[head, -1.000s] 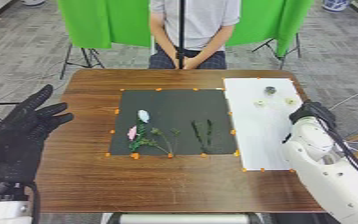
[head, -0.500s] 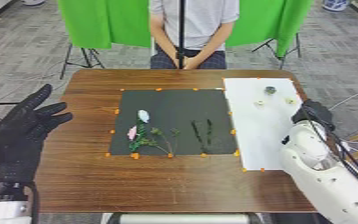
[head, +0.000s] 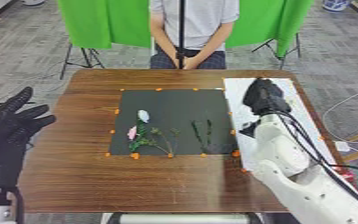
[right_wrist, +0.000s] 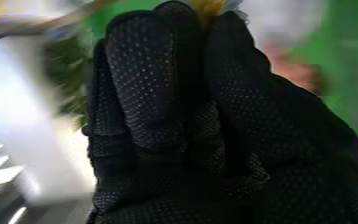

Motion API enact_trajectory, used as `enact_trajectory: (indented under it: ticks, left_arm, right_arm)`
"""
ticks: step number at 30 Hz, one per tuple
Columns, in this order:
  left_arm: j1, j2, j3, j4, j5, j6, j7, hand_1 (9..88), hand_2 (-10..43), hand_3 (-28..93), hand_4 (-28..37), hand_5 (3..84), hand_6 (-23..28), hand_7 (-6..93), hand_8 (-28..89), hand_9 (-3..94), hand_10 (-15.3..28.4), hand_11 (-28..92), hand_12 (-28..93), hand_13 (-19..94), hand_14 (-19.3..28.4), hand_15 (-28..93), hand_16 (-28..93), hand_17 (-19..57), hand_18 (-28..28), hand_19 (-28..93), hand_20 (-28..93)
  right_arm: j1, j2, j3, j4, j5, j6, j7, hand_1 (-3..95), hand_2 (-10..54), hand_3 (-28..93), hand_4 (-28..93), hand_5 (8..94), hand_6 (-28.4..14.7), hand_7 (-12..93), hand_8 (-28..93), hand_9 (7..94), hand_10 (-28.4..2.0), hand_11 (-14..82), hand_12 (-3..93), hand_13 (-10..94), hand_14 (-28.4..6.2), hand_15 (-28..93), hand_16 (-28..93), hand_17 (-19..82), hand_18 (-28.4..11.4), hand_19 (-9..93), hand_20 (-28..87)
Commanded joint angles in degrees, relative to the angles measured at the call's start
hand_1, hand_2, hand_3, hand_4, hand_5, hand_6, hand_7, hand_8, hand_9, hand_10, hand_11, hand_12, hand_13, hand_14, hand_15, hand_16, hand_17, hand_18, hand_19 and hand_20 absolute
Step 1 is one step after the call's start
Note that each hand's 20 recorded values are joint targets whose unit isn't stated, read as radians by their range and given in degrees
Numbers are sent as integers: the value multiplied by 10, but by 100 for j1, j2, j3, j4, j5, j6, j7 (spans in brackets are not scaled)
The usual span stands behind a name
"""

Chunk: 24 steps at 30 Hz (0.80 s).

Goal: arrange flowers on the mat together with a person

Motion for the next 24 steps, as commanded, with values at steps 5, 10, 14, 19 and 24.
enact_trajectory:
  ticks: [5, 10, 14, 19, 24]
  left_arm:
    - [34, 8, 39, 18, -116, 134, 70, 171, 60, 765, -283, 337, 57, 155, -109, 365, 197, 259, 113, 267, 284, 575, -101, -77, 244, 532, 172]
    - [-114, 123, 179, 37, -86, 123, 39, 170, 60, 766, -283, 337, 57, 155, -108, 365, 196, 259, 114, 268, 284, 575, -101, -76, 245, 531, 178]
    - [-186, 155, 194, 61, -61, 67, -12, 171, 60, 765, -283, 337, 57, 156, -109, 365, 196, 259, 114, 267, 284, 575, -101, -75, 244, 528, 179]
    - [-223, 229, 241, 103, -107, 99, -58, 173, 60, 767, -283, 338, 57, 156, -109, 366, 196, 259, 114, 268, 284, 575, -101, -76, 244, 526, 181]
    - [-309, 265, 275, 124, -94, 16, -138, 182, 59, 769, -283, 338, 57, 155, -109, 366, 196, 261, 114, 268, 283, 575, -100, -76, 244, 526, 183]
  right_arm:
    - [1349, -1674, -1735, 552, 255, -573, -1333, 631, -95, 672, -283, 824, 7, 199, 49, 899, -74, 124, 381, 814, -24, 524, 269, 412, -162, 930, -68]
    - [1628, -1833, -2266, 953, -12, -879, -1491, 621, -95, 677, -283, 815, 16, 213, 36, 892, -71, 140, 389, 801, -23, 545, 268, 397, -161, 927, -54]
    - [1772, -1779, -2574, 1102, -175, -1185, -1474, 620, -95, 676, -283, 813, 19, 217, 32, 890, -72, 144, 390, 795, -23, 552, 268, 393, -161, 923, -49]
    - [1750, -1728, -2774, 1306, -460, -1354, -1509, 618, -95, 672, -283, 811, 22, 215, 26, 886, -75, 148, 394, 786, -25, 554, 268, 386, -161, 918, -45]
    - [1767, -1723, -2861, 1403, -545, -1541, -1423, 615, -95, 669, -283, 806, 25, 209, 20, 883, -77, 151, 396, 783, -27, 557, 266, 381, -160, 913, -41]
